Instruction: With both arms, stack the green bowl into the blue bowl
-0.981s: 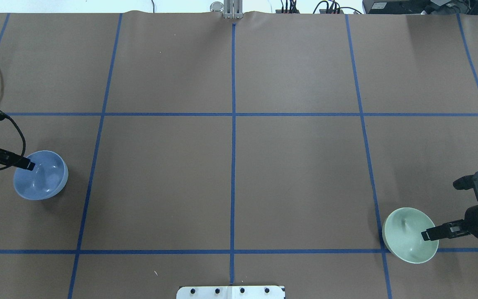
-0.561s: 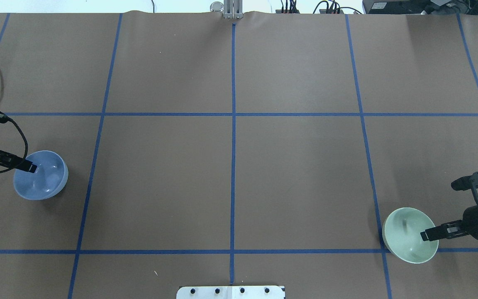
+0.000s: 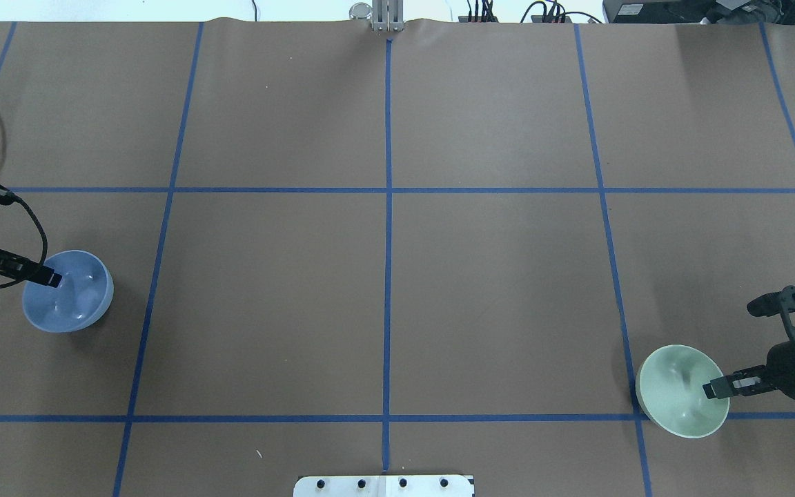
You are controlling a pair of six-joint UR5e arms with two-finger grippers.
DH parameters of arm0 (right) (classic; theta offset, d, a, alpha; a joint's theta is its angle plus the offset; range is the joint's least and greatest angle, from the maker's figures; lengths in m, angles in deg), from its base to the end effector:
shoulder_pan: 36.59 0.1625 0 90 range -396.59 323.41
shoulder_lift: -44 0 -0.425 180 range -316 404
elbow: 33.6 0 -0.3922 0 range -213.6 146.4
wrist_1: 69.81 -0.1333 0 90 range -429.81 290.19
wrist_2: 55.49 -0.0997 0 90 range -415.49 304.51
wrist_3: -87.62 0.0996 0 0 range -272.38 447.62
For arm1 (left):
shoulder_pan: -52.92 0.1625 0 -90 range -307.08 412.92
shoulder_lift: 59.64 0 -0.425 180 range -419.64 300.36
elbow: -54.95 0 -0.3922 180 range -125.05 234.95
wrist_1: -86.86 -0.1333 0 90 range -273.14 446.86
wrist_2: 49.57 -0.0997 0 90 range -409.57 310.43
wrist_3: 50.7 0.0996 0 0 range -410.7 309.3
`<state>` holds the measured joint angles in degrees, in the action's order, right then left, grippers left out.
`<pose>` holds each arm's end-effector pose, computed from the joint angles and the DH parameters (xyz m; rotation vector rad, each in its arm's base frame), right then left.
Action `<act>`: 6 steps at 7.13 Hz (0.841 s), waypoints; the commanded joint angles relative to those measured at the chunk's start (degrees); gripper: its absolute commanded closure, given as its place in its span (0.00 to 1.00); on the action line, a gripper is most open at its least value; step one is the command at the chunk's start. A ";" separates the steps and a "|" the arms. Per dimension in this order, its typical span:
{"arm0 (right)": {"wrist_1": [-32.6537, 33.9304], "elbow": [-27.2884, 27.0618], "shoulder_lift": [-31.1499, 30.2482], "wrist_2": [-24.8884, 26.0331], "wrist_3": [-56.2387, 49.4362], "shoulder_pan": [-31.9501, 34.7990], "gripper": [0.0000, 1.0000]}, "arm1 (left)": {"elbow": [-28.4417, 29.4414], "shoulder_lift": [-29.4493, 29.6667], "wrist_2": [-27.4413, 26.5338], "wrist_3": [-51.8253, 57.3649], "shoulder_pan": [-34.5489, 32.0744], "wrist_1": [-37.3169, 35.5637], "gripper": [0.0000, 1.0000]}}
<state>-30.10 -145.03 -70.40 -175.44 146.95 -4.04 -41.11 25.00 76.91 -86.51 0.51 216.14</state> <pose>-0.2476 -0.2572 0.5551 0.0034 -0.9445 -0.1854 0.2343 -0.4258 0.5782 0.1755 0.8925 0.2509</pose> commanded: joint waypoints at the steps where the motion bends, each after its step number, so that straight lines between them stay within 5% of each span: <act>1: 0.01 0.07 0.40 0.68 0.00 0.14 1.00 | 0.09 0.00 0.00 -0.22 0.73 0.00 0.44; 3: 0.01 -0.19 0.58 1.65 0.00 0.32 1.00 | 0.00 0.09 0.09 -0.22 1.00 0.00 1.00; 6: 0.01 -0.63 3.29 -4.90 -0.08 8.10 1.00 | -1.57 1.57 3.31 0.04 0.91 -0.95 1.00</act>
<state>-30.13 -145.60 -68.70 -176.21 146.87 0.12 -41.69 25.75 78.02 -86.56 1.48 215.90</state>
